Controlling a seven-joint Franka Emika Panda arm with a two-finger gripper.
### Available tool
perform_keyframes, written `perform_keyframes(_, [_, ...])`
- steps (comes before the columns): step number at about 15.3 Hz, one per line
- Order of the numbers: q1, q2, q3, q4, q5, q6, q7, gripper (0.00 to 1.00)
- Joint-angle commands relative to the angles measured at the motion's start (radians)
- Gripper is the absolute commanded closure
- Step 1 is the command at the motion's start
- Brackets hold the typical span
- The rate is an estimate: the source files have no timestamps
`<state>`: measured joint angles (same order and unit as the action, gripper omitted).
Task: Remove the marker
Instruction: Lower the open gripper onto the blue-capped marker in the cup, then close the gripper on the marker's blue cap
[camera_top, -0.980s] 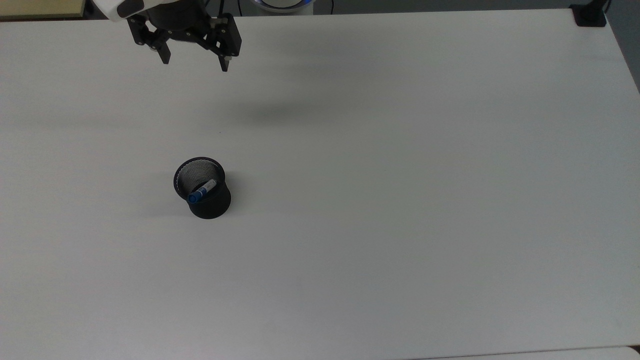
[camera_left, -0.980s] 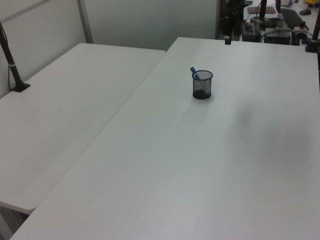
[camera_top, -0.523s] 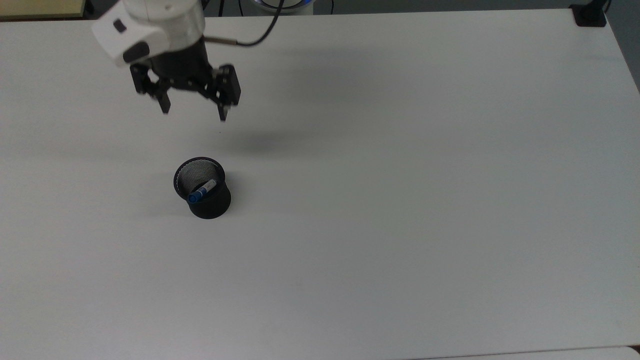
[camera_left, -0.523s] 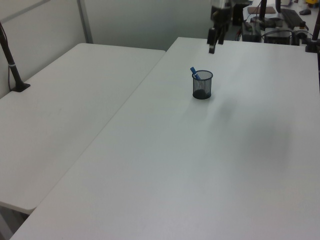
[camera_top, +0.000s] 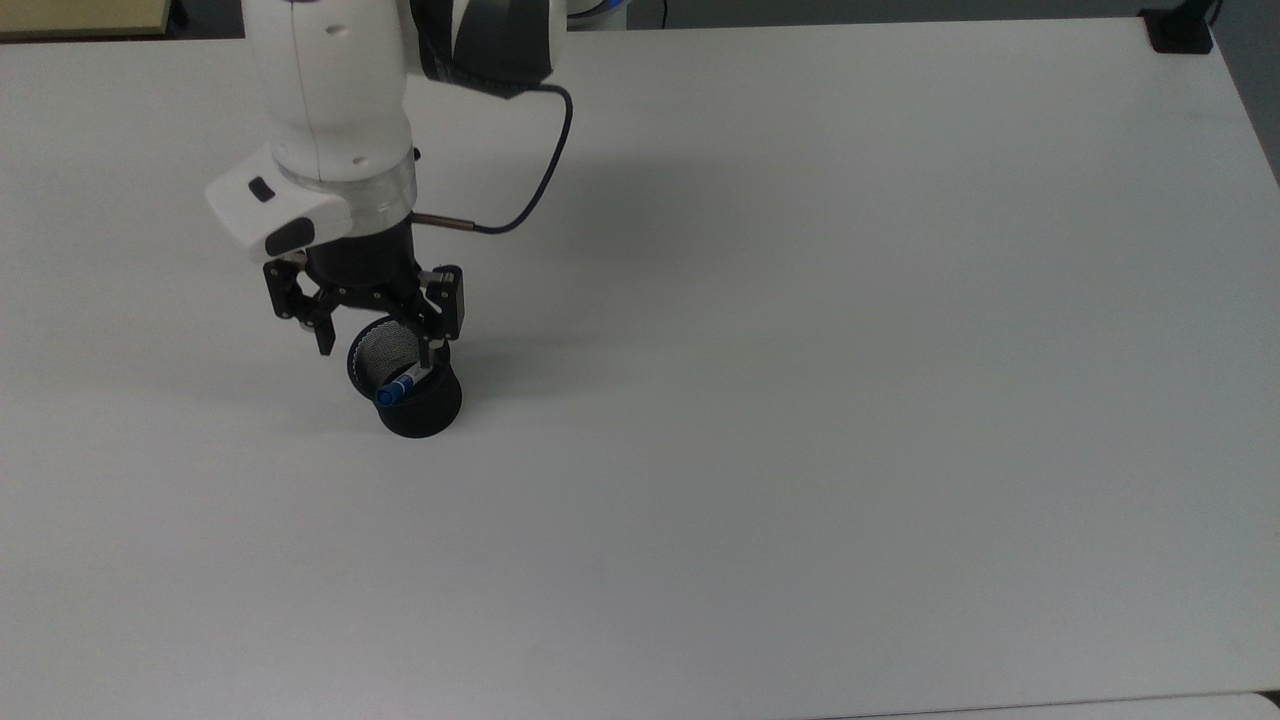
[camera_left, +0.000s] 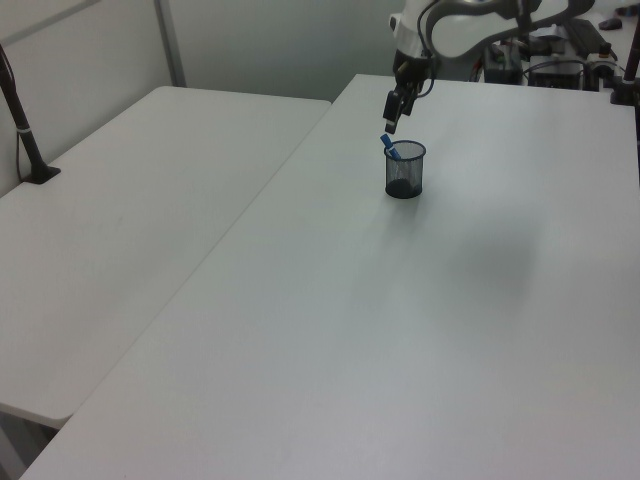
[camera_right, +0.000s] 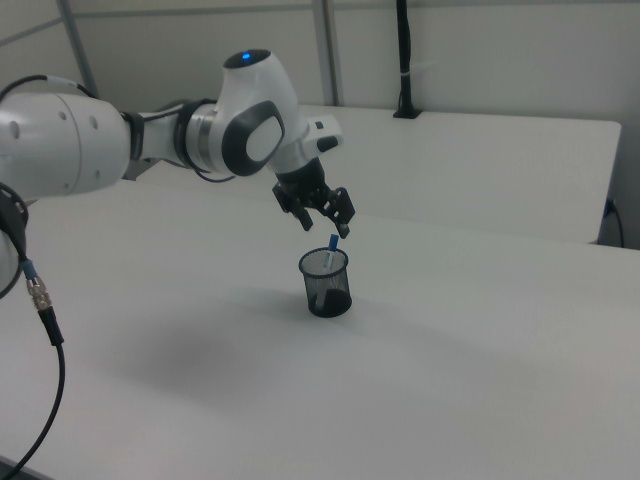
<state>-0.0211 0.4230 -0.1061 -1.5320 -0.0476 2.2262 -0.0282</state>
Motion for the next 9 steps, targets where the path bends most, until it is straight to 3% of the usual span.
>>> perform_keyframes(1, [0.009, 0.034, -0.010, 0.001, -0.023, 0.073, -0.001, 0.24])
perform_keyframes(4, [0.007, 0.057, -0.012, 0.003, -0.023, 0.086, -0.001, 0.30])
perform_keyframes(9, [0.009, 0.077, -0.012, 0.003, -0.023, 0.133, 0.002, 0.55])
